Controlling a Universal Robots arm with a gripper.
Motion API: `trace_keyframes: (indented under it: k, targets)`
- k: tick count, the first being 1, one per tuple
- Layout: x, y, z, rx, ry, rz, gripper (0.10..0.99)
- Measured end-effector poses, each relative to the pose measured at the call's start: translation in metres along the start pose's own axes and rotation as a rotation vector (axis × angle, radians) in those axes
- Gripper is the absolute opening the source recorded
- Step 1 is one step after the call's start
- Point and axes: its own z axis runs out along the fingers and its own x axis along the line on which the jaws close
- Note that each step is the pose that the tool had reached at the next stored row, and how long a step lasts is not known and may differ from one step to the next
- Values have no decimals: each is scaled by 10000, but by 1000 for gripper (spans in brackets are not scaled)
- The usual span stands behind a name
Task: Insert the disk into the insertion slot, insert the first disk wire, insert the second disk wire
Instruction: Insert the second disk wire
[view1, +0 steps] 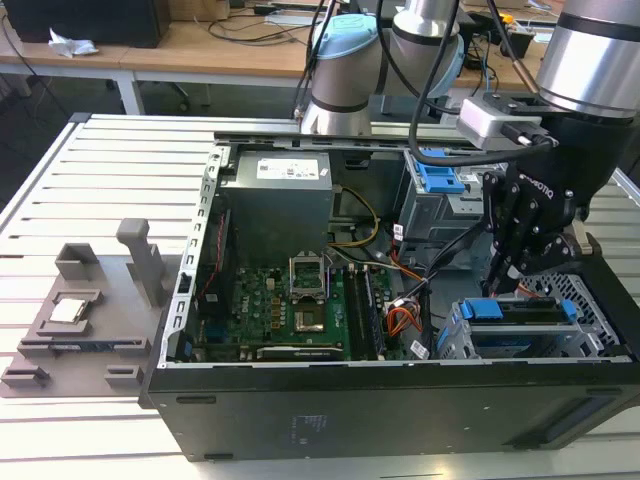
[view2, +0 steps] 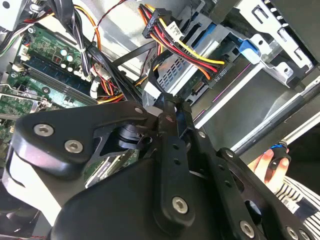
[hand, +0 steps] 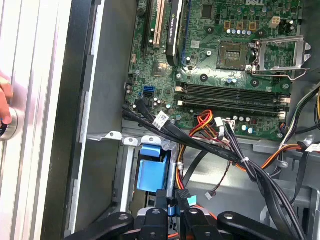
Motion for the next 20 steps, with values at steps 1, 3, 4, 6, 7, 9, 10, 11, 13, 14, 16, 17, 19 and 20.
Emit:
trace_keyframes:
  k: [1,3,4,6,7,9,10,11,13,14,16,17,19,20]
  targets:
    - [0,-4,0,0,0,0,188]
    - [27,-7,4,0,1,-1,188]
    - [43,-14,8,-1,-1,4,188]
    - [67,-30,21,-10,-3,58,188]
    - [75,-38,25,-15,-5,88,188]
    - [98,-79,28,-26,-4,131,188]
    - [100,-82,28,-25,-9,132,188]
    - [100,-82,28,-25,-16,136,188]
    - [100,-82,28,-24,-30,140,188]
    - [100,-82,28,-24,-33,142,188]
    - [100,-82,28,-23,-52,147,145]
    - [100,-83,28,-23,-62,150,145]
    - [100,-83,28,-22,-68,152,145]
    - [102,-86,28,-22,-68,151,145]
